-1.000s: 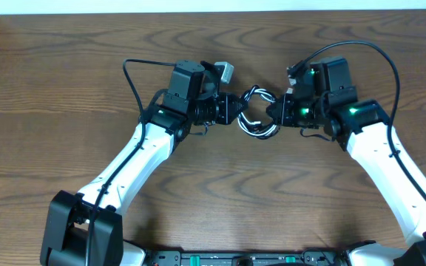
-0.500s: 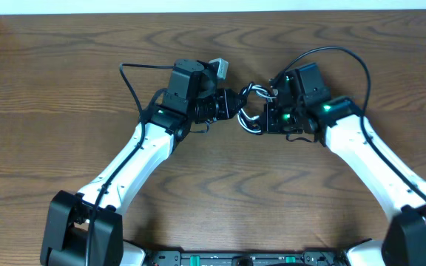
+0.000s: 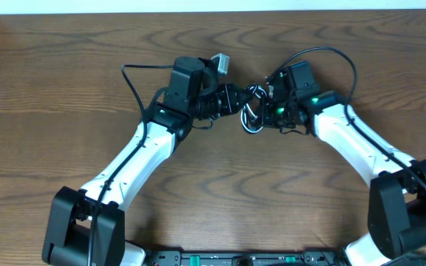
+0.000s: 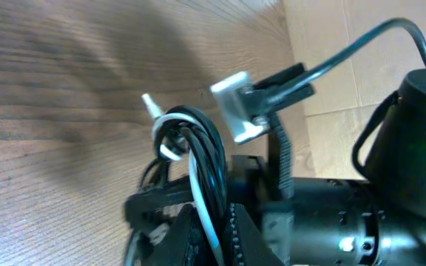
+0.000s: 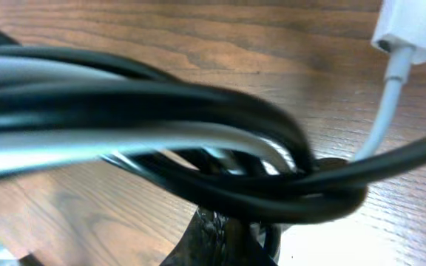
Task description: Untangle cables
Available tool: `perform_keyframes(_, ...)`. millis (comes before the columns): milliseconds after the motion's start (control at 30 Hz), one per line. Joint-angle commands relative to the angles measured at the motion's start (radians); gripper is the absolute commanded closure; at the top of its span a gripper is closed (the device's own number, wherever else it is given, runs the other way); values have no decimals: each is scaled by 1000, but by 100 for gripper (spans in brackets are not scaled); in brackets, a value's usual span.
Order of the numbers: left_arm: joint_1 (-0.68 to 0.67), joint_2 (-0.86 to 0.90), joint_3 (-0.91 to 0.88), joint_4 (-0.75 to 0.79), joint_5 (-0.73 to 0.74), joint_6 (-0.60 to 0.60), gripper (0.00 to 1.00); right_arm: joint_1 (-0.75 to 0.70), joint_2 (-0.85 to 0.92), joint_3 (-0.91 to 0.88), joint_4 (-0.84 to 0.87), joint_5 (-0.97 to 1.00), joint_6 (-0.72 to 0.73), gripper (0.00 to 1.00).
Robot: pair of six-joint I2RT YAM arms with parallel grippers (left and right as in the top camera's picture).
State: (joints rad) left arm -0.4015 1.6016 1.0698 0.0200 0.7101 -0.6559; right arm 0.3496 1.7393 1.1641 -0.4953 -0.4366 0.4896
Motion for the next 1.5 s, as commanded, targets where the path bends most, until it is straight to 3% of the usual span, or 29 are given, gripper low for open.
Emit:
perform_keyframes(0,31,-13,11,13,37,-29,93,-60,-107,23,-24,-45,11,96)
perform_keyframes(200,76,-13,11,16,34,-64,93,-127,-233,23,-74,-82,-31,85)
perform_keyframes(400,76,-13,11,16,35,-101,93,-107,-231,21,-72,-128,-127,77)
perform_keyframes(633,76,-13,11,15,69,-164,93,-76,-222,22,-52,-281,-565,34)
perform_keyframes(733,76,-13,11,15,75,-207,92,-56,-214,21,-63,-281,-644,30)
perform_keyframes(1067,76,-13,11,-2,161,-214,93,30,-177,21,-69,-245,-786,34)
perform_keyframes(1300,76,-13,11,-27,161,-210,93,64,-173,21,-66,-175,-769,69)
perform_keyframes(1367,76,-13,11,-27,153,-210,93,64,-172,21,-71,-166,-739,83)
perform_keyframes(1467,78,-13,11,-27,142,-210,93,64,-172,21,-90,-148,-729,93)
